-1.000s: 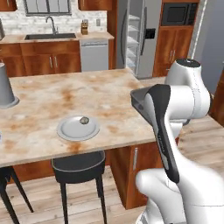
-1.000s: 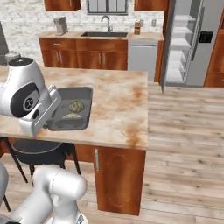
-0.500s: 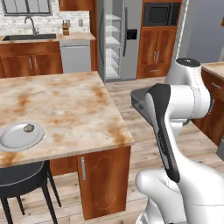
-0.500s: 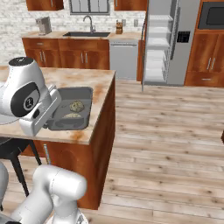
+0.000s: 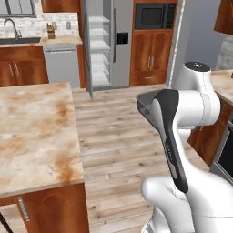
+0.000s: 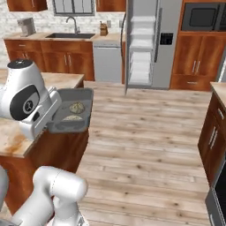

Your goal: Place two dumplings into each of the tupperware containers and then place the containers in the fridge.

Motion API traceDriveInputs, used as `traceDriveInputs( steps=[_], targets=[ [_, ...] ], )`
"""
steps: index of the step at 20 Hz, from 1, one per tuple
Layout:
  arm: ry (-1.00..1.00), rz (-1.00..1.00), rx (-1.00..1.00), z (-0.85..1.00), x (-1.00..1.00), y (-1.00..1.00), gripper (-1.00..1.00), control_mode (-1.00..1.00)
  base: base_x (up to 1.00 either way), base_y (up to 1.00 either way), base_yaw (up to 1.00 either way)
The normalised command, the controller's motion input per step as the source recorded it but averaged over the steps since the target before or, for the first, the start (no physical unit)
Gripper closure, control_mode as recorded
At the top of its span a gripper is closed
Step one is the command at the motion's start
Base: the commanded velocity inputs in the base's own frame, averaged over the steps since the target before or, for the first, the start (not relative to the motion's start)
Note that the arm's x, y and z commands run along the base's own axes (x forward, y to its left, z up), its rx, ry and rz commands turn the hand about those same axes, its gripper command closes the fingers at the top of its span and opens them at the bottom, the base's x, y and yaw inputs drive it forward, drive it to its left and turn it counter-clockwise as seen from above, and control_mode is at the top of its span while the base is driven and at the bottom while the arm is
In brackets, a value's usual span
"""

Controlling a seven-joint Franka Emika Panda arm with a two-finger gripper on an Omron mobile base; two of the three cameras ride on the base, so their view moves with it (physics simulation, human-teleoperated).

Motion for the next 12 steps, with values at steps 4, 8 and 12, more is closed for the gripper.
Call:
traceDriveInputs(
  steps=[4, 8, 12],
  targets=[
    [0.00, 0.00, 0.00, 0.00, 0.00, 0.00, 1.00, 1.00, 1.00, -0.94, 0.18],
    [0.00, 0.00, 0.00, 0.00, 0.00, 0.00, 1.00, 1.00, 1.00, -0.68, 0.20],
    [0.00, 0.00, 0.00, 0.00, 0.00, 0.00, 1.00, 1.00, 1.00, -0.38, 0.24]
  ],
)
